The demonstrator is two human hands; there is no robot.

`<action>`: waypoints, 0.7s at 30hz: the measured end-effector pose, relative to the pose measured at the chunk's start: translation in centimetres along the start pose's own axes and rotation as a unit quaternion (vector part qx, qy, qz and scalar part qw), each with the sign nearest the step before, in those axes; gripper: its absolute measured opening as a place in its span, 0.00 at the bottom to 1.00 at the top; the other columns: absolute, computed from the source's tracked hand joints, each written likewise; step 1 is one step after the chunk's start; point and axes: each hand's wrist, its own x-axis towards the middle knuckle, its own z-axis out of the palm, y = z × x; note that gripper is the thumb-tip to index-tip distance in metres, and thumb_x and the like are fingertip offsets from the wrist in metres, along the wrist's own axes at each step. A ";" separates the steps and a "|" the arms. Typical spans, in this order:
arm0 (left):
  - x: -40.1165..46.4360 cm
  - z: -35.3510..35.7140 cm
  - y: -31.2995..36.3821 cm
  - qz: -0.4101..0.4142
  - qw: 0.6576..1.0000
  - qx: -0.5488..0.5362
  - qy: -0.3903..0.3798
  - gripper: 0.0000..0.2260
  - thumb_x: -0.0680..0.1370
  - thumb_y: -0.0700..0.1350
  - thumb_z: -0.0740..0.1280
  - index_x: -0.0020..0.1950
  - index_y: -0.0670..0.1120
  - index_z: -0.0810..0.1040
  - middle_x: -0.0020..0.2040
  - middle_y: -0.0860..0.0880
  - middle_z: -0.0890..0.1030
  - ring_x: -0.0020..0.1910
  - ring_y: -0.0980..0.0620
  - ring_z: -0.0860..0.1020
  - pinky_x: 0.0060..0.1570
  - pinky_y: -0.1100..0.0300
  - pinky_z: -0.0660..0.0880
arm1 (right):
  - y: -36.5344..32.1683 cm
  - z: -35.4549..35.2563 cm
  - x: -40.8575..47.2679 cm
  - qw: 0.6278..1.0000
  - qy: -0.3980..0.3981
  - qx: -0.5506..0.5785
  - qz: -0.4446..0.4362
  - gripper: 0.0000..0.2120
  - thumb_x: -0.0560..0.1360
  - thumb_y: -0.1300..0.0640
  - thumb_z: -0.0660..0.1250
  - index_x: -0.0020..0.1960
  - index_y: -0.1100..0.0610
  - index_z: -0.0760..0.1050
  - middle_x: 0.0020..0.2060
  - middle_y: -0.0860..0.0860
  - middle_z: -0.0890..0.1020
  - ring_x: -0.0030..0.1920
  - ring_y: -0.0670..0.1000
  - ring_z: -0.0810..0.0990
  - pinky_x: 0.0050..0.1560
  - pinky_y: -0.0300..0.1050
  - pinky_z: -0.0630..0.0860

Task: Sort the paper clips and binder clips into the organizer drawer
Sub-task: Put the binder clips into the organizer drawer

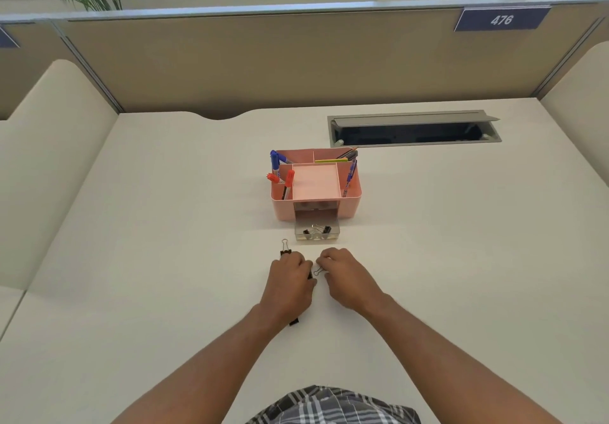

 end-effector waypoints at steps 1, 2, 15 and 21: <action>0.0 0.1 0.0 0.001 1.000 0.003 0.002 0.10 0.77 0.51 0.65 0.52 0.47 0.78 0.49 0.49 0.76 0.49 0.47 0.73 0.47 0.54 0.70 | 0.0 0.3 -0.1 1.000 0.008 -0.006 0.002 0.14 0.75 0.66 0.59 0.57 0.59 0.76 0.57 0.51 0.76 0.58 0.55 0.71 0.52 0.49 0.75; 0.0 0.2 0.0 0.004 1.000 0.004 0.006 0.10 0.77 0.51 0.65 0.52 0.47 0.78 0.49 0.49 0.76 0.49 0.47 0.73 0.47 0.54 0.69 | 0.0 0.4 -0.1 1.000 0.015 -0.012 0.006 0.13 0.75 0.66 0.59 0.56 0.59 0.77 0.56 0.51 0.76 0.57 0.55 0.71 0.52 0.48 0.74; 5.3 -5.0 0.4 0.020 0.989 -0.053 0.134 0.11 0.74 0.42 0.72 0.54 0.46 0.76 0.48 0.49 0.81 0.46 0.46 0.76 0.43 0.54 0.71 | -0.6 -4.5 3.9 0.979 0.190 0.045 0.053 0.06 0.76 0.61 0.66 0.51 0.59 0.79 0.45 0.55 0.79 0.47 0.55 0.76 0.44 0.44 0.72; 7.1 -5.1 0.2 0.038 0.990 -0.048 0.127 0.14 0.72 0.36 0.72 0.56 0.46 0.78 0.51 0.47 0.83 0.47 0.47 0.77 0.44 0.57 0.73 | -0.9 -5.4 5.8 0.985 0.163 0.046 0.042 0.12 0.74 0.67 0.65 0.54 0.58 0.82 0.51 0.55 0.83 0.49 0.56 0.79 0.45 0.47 0.77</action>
